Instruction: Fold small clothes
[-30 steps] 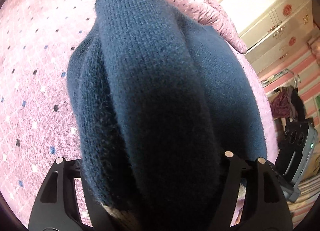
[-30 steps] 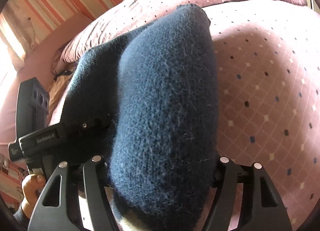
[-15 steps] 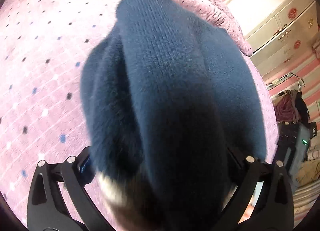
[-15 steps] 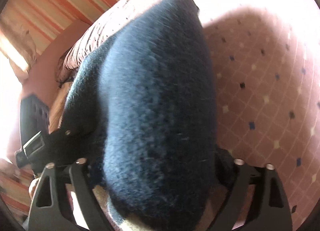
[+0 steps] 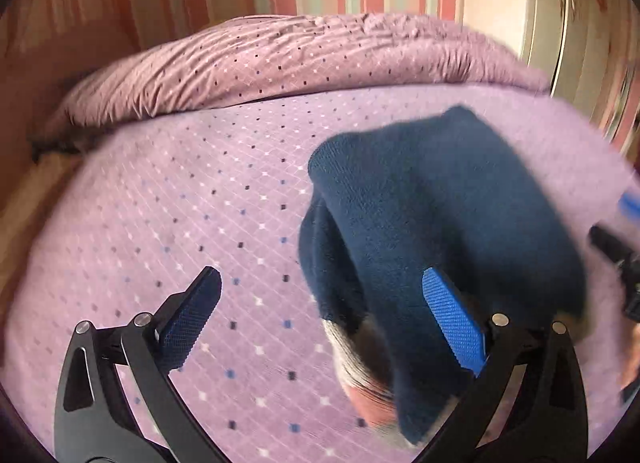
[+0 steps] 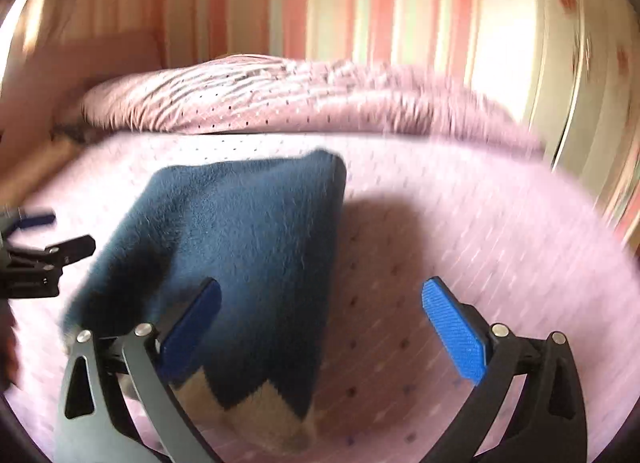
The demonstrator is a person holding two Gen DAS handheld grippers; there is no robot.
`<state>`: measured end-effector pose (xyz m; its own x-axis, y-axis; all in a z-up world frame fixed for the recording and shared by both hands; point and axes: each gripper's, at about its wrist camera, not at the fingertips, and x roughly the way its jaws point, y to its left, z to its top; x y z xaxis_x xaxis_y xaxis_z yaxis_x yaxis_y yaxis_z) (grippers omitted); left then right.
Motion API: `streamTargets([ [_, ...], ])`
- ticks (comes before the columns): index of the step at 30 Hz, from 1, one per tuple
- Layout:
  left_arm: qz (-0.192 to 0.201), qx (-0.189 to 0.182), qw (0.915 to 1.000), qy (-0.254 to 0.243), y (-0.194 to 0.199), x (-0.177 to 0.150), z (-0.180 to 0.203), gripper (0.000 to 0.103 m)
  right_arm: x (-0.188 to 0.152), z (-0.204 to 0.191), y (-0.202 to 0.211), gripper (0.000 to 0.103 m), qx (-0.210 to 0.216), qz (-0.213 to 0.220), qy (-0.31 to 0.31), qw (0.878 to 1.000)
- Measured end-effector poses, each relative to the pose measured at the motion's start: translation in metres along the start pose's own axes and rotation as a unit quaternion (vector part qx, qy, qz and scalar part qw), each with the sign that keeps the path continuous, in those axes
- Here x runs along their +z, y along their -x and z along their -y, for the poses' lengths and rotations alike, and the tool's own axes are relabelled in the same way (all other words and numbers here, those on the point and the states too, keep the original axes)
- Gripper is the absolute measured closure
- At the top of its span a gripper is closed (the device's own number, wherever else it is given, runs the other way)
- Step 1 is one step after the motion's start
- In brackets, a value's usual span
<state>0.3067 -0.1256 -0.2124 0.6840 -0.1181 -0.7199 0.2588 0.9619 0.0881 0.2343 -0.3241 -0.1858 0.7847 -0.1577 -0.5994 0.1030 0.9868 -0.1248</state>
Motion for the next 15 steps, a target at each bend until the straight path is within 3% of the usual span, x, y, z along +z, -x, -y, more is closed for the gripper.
streamTargets([
  [1, 0.0, 0.018, 0.9997, -0.014, -0.007, -0.001, 0.001, 0.003, -0.001, -0.01, 0.003, 0.002, -0.02, 0.01, 0.026, 0.999],
  [5, 0.002, 0.03, 0.9994, -0.015, -0.022, -0.01, -0.001, 0.003, -0.003, -0.03, 0.004, 0.002, -0.044, 0.026, 0.073, 0.996],
  [10, -0.015, 0.021, 0.9996, 0.014, -0.037, -0.031, -0.016, 0.003, -0.005, -0.03, -0.002, 0.002, -0.045, 0.016, 0.07, 0.996],
  [15, 0.004, 0.037, 0.9992, -0.012, -0.039, -0.034, -0.01, 0.003, -0.008, -0.03, 0.007, 0.002, -0.019, 0.024, 0.049, 0.998],
])
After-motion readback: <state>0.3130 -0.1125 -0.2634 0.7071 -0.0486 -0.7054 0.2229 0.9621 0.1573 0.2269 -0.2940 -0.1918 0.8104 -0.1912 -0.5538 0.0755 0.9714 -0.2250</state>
